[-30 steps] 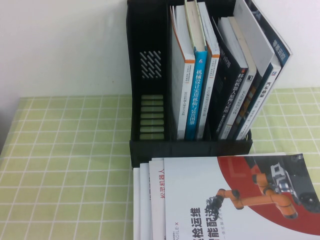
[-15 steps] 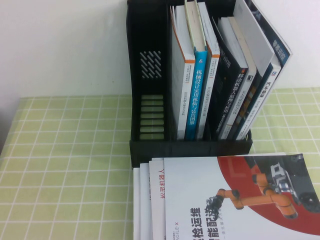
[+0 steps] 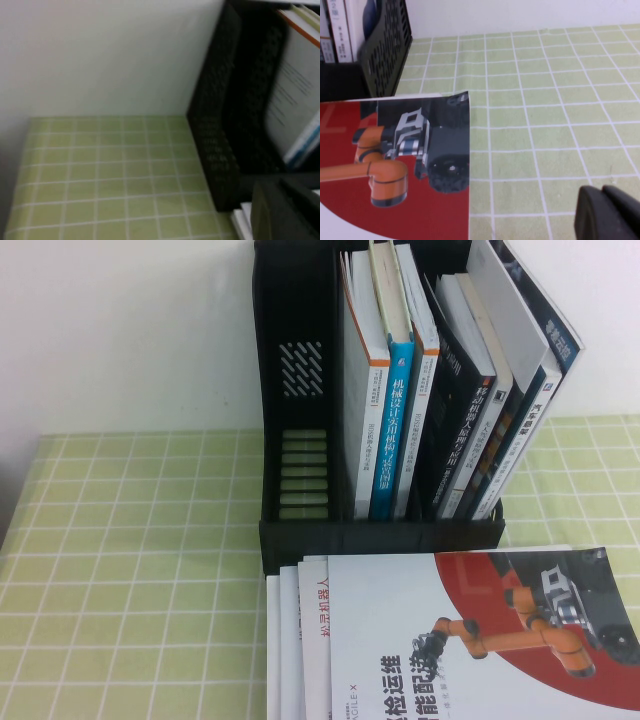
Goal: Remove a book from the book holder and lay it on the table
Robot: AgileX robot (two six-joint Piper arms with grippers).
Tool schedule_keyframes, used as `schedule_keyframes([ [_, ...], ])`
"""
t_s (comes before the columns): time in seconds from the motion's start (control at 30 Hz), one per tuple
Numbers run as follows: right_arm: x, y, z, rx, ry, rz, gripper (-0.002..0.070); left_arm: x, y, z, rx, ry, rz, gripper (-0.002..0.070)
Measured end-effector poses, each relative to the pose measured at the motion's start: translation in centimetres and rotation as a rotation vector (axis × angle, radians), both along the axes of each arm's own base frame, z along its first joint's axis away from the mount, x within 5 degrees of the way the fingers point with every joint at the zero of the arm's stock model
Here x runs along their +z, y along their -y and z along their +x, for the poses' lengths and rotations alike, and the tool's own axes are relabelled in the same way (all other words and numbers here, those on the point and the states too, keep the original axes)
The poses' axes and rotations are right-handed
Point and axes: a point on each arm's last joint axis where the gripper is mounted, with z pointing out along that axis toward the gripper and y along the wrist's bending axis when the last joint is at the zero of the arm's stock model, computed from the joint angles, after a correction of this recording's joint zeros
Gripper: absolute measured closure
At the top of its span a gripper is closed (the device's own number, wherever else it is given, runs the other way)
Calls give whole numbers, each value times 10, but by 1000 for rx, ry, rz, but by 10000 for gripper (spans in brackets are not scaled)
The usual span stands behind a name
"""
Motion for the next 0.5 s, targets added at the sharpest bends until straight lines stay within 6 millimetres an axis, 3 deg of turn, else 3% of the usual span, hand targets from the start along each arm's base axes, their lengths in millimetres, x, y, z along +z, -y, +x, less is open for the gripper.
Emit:
schedule_keyframes([
  [0.33, 0, 0, 0, 0, 0, 0, 678, -14, 41, 41, -468, -164, -57, 678],
  [0.5, 0, 0, 0, 0, 0, 0, 678, -17, 52, 56, -575, -187, -140, 678],
])
